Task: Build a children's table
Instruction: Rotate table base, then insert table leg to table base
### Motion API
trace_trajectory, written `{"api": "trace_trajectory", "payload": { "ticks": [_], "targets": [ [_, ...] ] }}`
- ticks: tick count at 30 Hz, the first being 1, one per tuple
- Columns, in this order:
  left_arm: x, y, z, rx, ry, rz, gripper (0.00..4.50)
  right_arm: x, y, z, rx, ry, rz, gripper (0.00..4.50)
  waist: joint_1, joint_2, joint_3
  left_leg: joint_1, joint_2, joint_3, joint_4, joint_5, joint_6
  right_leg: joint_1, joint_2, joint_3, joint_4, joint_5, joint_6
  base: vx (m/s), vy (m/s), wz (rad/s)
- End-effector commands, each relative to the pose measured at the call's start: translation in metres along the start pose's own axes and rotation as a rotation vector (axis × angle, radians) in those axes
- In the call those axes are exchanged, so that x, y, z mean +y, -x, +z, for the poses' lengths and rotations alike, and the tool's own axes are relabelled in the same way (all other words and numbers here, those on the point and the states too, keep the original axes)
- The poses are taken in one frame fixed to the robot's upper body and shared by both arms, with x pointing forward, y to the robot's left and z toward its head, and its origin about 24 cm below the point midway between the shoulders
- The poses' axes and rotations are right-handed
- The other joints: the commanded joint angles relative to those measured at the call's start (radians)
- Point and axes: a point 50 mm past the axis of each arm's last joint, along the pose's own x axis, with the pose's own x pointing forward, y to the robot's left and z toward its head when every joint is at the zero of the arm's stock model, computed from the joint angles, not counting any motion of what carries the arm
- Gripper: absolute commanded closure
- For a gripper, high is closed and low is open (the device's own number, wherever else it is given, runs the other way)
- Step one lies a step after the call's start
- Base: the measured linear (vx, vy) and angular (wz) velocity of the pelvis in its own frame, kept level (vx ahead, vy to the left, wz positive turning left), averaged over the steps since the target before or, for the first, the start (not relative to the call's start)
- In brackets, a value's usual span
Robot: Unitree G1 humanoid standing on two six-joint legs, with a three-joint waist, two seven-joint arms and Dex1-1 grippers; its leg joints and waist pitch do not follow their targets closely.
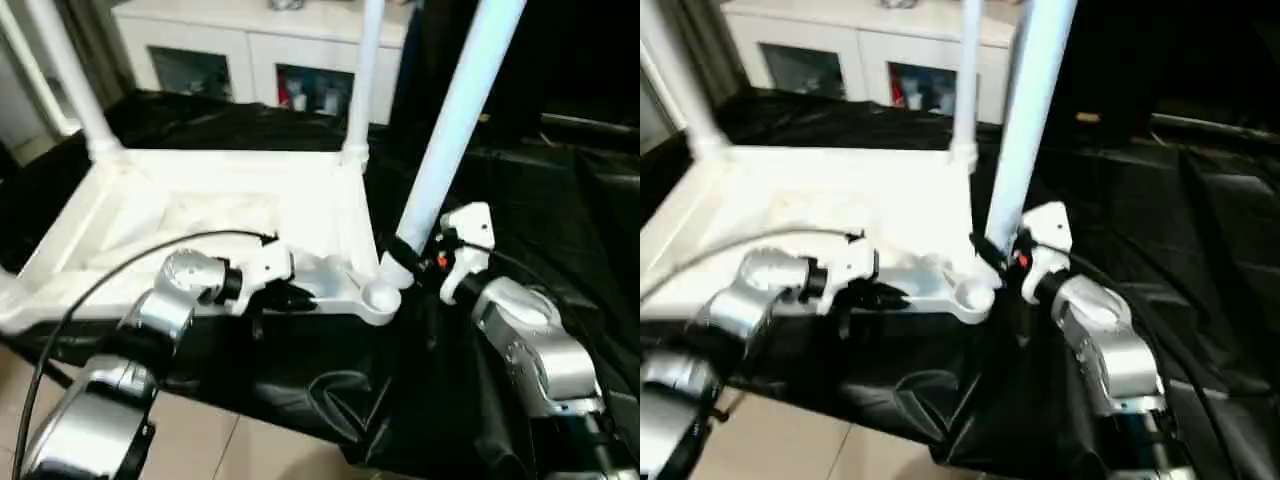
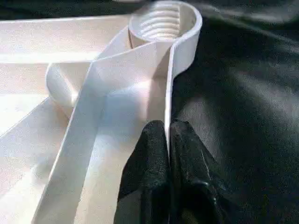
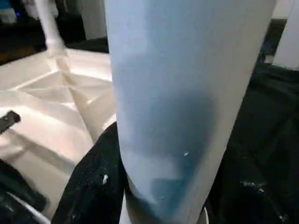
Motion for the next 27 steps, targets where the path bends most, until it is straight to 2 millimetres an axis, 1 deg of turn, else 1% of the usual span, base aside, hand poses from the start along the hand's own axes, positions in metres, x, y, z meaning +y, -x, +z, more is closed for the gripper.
{"api": "trace_trajectory", "payload": {
  "ticks": [1,2,3,4,6,7,10,11,12,16,18,19,23,25,26,27],
  "targets": [
    [-0.007,0.001,-0.016,0.021,0.086,0.05,4.49,0.006,-0.003,0.0,0.015,-0.011,0.043,2.62,0.011,-0.014,-0.056,-0.018,0.028,0.005,-0.076,-0.07,0.047,0.06,-0.076,0.041,-0.073,-0.141,-0.241,0.0,0.0,0.0],
    [-0.008,0.001,-0.016,0.024,0.085,0.05,4.49,0.007,-0.004,-0.001,0.019,-0.01,0.048,2.62,0.012,-0.014,-0.055,-0.018,0.028,0.005,-0.077,-0.068,0.045,0.059,-0.075,0.04,-0.073,-0.14,-0.238,0.0,0.0,0.0],
    [-0.011,0.002,-0.018,0.035,0.085,0.052,4.49,0.009,-0.005,-0.003,0.029,-0.009,0.058,2.62,0.013,-0.017,-0.054,-0.019,0.026,0.006,-0.077,-0.066,0.044,0.058,-0.075,0.041,-0.073,-0.144,-0.227,0.0,0.0,0.0],
    [-0.011,0.002,-0.018,0.035,0.085,0.052,4.49,0.009,-0.005,-0.003,0.029,-0.009,0.058,2.62,0.013,-0.017,-0.054,-0.019,0.026,0.006,-0.077,-0.066,0.044,0.058,-0.075,0.041,-0.073,-0.144,-0.227,0.0,0.0,0.0],
    [-0.015,0.004,-0.022,0.093,0.068,0.033,4.49,0.013,-0.007,-0.002,0.037,-0.032,0.087,2.62,0.012,-0.019,-0.056,-0.022,0.026,0.005,-0.077,-0.052,0.045,0.06,-0.076,0.041,-0.07,-0.129,-0.22,0.0,0.0,0.0],
    [-0.016,0.005,-0.022,0.107,0.068,0.029,4.49,0.014,-0.007,-0.002,0.042,-0.037,0.095,2.62,0.012,-0.017,-0.056,-0.021,0.025,0.005,-0.077,-0.046,0.045,0.059,-0.074,0.041,-0.07,-0.118,-0.218,0.0,0.0,0.0],
    [-0.017,0.006,-0.022,0.128,0.076,0.022,4.5,0.016,-0.008,-0.003,0.063,-0.032,0.11,2.62,0.012,-0.015,-0.057,-0.019,0.026,0.006,-0.077,-0.033,0.041,0.058,-0.074,0.041,-0.068,-0.085,-0.225,0.0,0.0,0.0],
    [-0.018,0.006,-0.023,0.17,0.077,0.012,4.5,0.016,-0.01,-0.006,0.094,-0.016,0.116,2.62,0.011,-0.018,-0.058,-0.018,0.025,0.007,-0.077,-0.029,0.039,0.059,-0.073,0.041,-0.066,-0.066,-0.23,0.0,0.0,0.0],
    [-0.018,0.006,-0.023,0.17,0.077,0.012,4.5,0.016,-0.01,-0.006,0.094,-0.016,0.116,2.62,0.012,-0.018,-0.058,-0.018,0.025,0.007,-0.077,-0.028,0.039,0.059,-0.073,0.041,-0.066,-0.064,-0.231,0.0,0.0,0.0],
    [-0.017,0.007,-0.025,0.242,0.064,-0.005,4.5,0.012,-0.011,-0.007,0.128,0.0,0.11,2.62,0.012,-0.018,-0.058,-0.016,0.025,0.007,-0.078,-0.041,0.032,0.058,-0.072,0.042,-0.068,-0.071,-0.229,0.0,0.0,0.0],
    [-0.012,0.008,-0.022,0.263,0.057,0.015,4.5,0.011,-0.009,-0.004,0.152,0.014,0.121,2.62,0.012,-0.021,-0.059,-0.015,0.024,0.006,-0.079,-0.048,0.024,0.06,-0.07,0.041,-0.068,-0.073,-0.227,0.0,0.0,0.0],
    [-0.01,0.009,-0.02,0.256,0.059,0.022,4.5,0.011,-0.008,-0.002,0.152,0.016,0.128,2.62,0.012,-0.017,-0.057,-0.015,0.024,0.006,-0.079,-0.052,0.021,0.059,-0.07,0.042,-0.069,-0.077,-0.226,0.0,0.0,0.0],
    [-0.006,0.009,-0.013,0.229,0.049,0.037,4.5,0.009,-0.004,0.003,0.159,0.023,0.139,2.62,0.014,-0.021,-0.056,-0.015,0.023,0.006,-0.08,-0.078,0.016,0.059,-0.07,0.043,-0.075,-0.128,-0.216,0.0,0.0,0.0],
    [-0.006,0.009,-0.012,0.212,0.054,0.034,4.5,0.008,-0.002,0.004,0.165,0.025,0.139,2.62,0.012,-0.02,-0.056,-0.017,0.023,0.005,-0.08,-0.094,0.011,0.058,-0.071,0.043,-0.079,-0.168,-0.208,0.0,0.0,0.0],
    [-0.006,0.009,-0.011,0.209,0.057,0.034,4.5,0.007,-0.001,0.005,0.167,0.024,0.139,2.62,0.012,-0.022,-0.056,-0.017,0.023,0.005,-0.08,-0.095,0.01,0.058,-0.071,0.043,-0.08,-0.174,-0.206,0.0,0.0,0.0],
    [-0.006,0.008,-0.011,0.201,0.065,0.033,4.5,0.007,0.0,0.005,0.171,0.021,0.139,2.62,0.013,-0.022,-0.056,-0.017,0.023,0.005,-0.08,-0.095,0.011,0.058,-0.07,0.043,-0.08,-0.179,-0.205,0.0,0.0,0.0]
  ]
}}
